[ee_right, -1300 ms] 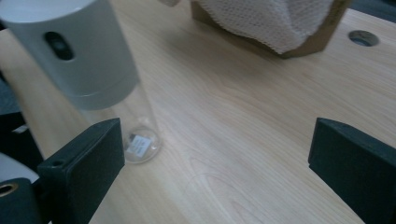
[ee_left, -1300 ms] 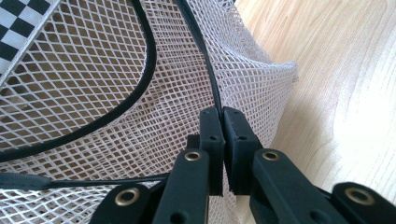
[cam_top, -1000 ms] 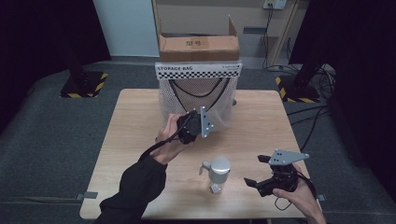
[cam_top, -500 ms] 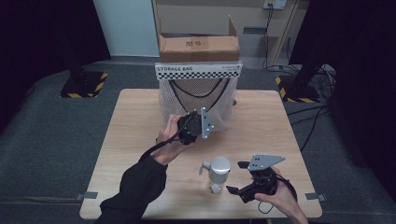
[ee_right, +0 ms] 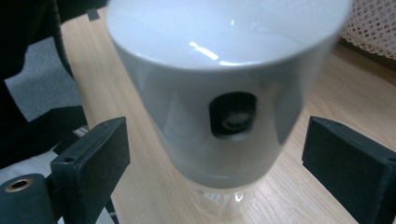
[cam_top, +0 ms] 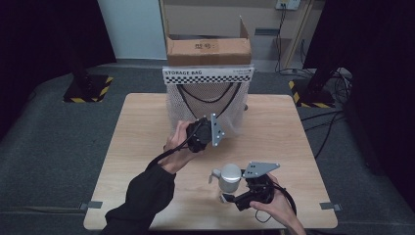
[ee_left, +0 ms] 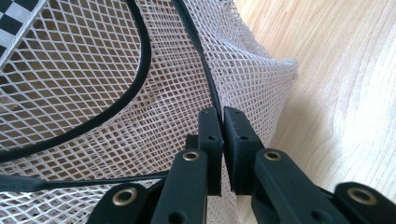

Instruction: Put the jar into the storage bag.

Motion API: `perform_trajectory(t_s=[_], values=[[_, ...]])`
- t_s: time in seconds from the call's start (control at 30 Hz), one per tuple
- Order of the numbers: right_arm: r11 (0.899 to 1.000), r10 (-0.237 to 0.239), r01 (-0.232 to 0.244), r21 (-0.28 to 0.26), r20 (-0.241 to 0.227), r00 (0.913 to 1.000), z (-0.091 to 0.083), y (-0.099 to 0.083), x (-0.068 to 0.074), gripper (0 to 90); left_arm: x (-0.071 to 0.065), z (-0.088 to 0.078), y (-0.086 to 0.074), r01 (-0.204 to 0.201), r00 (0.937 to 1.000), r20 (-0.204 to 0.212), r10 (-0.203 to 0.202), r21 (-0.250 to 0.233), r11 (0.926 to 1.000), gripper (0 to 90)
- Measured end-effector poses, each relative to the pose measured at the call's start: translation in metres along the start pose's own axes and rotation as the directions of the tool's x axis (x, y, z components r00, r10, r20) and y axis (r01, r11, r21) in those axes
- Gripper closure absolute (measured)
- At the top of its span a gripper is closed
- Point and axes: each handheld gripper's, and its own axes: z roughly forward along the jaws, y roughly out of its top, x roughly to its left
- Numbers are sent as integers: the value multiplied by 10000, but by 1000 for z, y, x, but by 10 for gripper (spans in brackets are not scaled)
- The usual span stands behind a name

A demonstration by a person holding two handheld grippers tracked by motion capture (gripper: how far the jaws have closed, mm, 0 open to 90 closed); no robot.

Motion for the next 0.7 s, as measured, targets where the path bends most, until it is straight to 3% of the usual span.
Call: perform_trajectory(t_s=[0.3,0.57,0.7], values=[[9999,-1,1,109,-24,10000,12,-2,0,154,-1,1,-1,-43,10000,34,43,73,10000,856],[9997,-76,68,232,310,9995,22,-7,-1,284,-1,2,-2,-19,10000,37,19,39,10000,855],[9996,-161,154,230,324,9993,23,-8,-1,293,-1,2,-2,-3,10000,20,3,42,10000,852]])
